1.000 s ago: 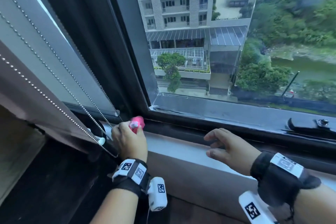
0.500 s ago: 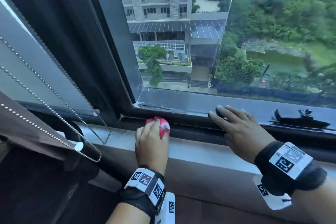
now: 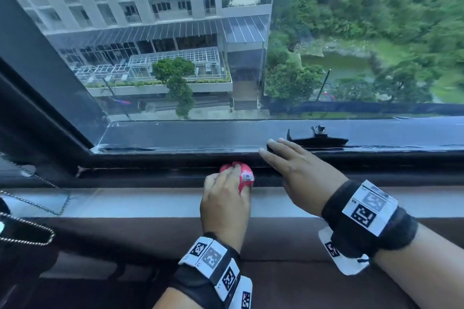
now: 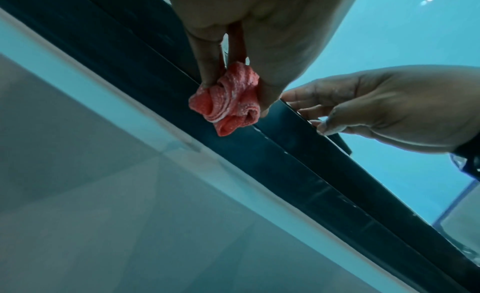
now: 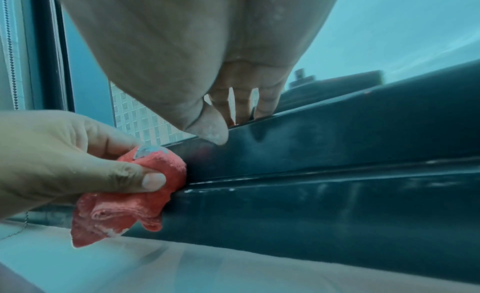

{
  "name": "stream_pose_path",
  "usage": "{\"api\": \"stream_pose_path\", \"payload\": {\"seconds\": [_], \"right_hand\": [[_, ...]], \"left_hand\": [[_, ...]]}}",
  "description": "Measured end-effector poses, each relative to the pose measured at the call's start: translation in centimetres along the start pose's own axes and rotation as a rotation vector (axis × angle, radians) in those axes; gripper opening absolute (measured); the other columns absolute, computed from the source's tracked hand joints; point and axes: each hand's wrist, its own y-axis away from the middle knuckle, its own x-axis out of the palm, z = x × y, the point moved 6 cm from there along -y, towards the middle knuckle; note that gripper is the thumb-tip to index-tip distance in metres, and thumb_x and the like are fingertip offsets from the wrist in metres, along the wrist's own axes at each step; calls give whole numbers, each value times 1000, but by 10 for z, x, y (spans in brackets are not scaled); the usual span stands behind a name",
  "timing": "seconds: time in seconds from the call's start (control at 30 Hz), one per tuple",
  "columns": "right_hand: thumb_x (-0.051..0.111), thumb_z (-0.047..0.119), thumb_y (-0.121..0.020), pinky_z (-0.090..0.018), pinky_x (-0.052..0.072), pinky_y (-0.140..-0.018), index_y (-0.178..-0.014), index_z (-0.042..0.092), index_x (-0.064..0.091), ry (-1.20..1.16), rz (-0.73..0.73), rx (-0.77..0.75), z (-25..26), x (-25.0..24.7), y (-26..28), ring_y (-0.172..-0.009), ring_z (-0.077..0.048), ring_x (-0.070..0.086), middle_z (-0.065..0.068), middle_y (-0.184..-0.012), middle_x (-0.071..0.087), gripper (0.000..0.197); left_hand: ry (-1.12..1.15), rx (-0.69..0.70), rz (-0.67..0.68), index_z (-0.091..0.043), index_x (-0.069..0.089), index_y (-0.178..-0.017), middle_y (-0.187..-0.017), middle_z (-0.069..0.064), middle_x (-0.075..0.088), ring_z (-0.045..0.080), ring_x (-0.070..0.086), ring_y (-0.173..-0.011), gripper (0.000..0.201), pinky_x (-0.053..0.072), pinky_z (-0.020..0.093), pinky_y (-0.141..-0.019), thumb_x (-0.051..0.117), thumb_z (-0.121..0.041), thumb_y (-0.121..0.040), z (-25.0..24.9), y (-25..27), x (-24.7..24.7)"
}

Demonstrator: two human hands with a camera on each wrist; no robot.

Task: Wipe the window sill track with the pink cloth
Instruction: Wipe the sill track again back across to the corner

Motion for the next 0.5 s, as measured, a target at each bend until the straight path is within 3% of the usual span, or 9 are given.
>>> {"api": "stream_pose_path", "payload": {"seconds": [0.1,0.33,0.5], "right_hand": [[51,0,-77,-41,30,-115,-144,13,38,-24,-27,-8,-15,-2,18,-140,-26,33,-8,-150,39,69],[60,2,-70,-36,24,-111,-138,6,46,69,-69,21,-46,-9,44,-130,-30,46,-12,-141,49,69],[60,3,-68,-35,33,-109,-135,5,48,78,-110,58,-62,-17,57,-124,-29,47,-12,-135,53,68]], "left_hand": [[12,33,26,-18,69,-120,-113,-7,71,21,59,-104,40,48,29,-91,75,-24,-81,-27,3,15],[4,40,43,-19,70,-120,-113,-6,72,21,60,-105,39,49,29,-88,75,-26,-82,-56,4,28],[37,64,95,-21,68,-123,-117,-7,70,20,57,-109,38,46,28,-92,70,-28,-86,-78,5,40]]}}
